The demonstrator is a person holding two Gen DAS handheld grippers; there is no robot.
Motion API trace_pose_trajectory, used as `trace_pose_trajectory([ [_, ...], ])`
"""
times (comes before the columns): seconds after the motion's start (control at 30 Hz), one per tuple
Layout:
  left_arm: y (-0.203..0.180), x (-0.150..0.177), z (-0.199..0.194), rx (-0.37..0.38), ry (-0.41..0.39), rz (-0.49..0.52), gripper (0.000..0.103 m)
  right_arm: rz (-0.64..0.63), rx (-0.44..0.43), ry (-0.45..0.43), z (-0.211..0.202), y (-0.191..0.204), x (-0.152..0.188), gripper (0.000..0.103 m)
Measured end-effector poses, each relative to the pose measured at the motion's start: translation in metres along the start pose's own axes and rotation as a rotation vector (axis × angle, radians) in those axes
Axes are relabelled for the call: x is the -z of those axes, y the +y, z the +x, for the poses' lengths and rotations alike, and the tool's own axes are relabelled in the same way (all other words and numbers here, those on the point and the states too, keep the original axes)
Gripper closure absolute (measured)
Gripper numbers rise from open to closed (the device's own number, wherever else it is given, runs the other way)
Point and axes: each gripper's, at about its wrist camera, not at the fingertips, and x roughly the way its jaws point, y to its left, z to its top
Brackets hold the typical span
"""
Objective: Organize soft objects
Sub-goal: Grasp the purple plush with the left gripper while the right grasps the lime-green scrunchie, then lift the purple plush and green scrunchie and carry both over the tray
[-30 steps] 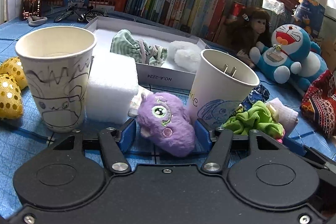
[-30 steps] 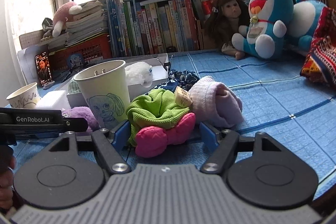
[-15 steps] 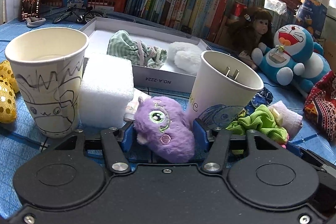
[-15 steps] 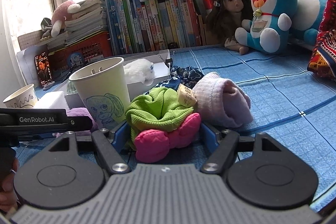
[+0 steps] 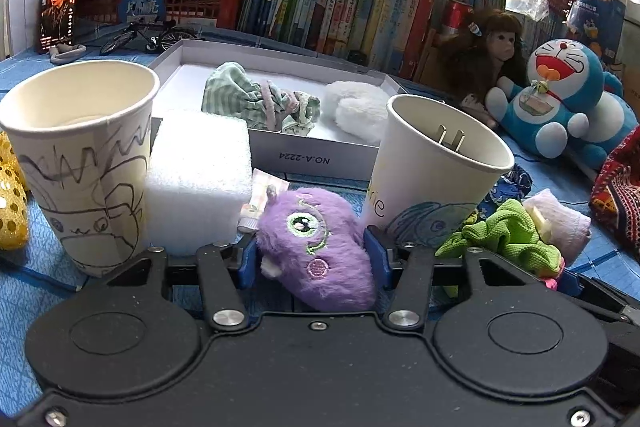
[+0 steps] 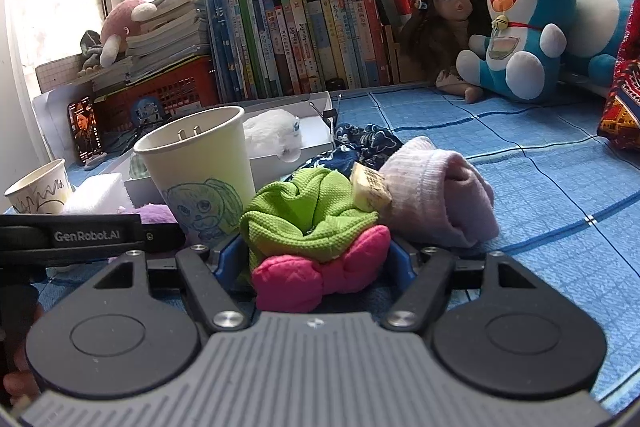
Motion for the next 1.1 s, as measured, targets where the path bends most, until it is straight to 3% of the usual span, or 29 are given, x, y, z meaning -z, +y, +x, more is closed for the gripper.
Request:
trace_pose_trajectory([
  [0.17,0.000,0.000,-0.001,0.003,-0.001,0.000,0.057,-0.005,-0.015,-0.005,-0.004,0.002,0.001,0.042],
  [0.27,0.000,0.001,-0.005,0.003,-0.003,0.003,0.058,-0.021,-0.009,-0.009,-0.007,0.006,0.003,0.044],
  [0.67,-0.001,0.008,-0.043,0.038,-0.026,0.041,0.059,-0.075,-0.004,-0.084,-0.040,0.018,-0.008,0.046],
  [1.1,-0.007,-0.016,-0.089,0.086,-0.126,0.099,0.059,-0.063,-0.018,-0.163,-0.058,0.019,-0.033,0.046],
])
